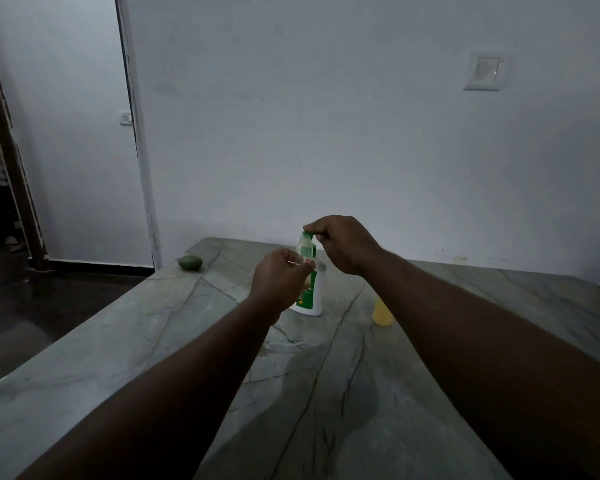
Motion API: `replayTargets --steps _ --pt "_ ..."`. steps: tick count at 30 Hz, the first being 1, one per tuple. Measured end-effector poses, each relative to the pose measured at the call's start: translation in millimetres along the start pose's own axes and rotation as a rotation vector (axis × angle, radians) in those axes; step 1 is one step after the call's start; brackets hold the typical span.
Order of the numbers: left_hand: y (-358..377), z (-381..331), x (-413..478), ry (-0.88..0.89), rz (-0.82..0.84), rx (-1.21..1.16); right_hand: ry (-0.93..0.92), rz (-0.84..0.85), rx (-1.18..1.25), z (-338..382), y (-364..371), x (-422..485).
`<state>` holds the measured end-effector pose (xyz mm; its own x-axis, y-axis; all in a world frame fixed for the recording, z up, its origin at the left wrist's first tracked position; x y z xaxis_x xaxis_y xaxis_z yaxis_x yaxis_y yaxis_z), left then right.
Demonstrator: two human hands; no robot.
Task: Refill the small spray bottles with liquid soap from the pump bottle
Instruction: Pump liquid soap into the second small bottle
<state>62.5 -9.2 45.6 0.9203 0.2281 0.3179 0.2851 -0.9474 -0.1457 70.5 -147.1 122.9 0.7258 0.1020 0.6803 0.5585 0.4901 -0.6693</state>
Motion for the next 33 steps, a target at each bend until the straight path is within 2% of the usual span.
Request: replayTargets --steps 25,33 --pt "-1.4 3.6 -1.5 0.004 0.024 0.037 0.033 -0.023 -0.001 -0.6 9.7 -10.3" --pt "-2.5 -5.1 1.0 -0.004 0.017 0.001 -0.034 -0.014 -0.059 1.6 0.6 0.1"
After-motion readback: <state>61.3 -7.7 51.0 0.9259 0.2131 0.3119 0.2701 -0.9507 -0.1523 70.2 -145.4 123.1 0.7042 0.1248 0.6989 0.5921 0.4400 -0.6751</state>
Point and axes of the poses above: each hand's wrist, its own x-axis towards the middle knuckle, its own y-axis out of the palm, z = x × y, the point moved 8 cm from there along x, towards the middle knuckle, and after that the axes turned 12 degrees about -z, right-handed, at the moved point
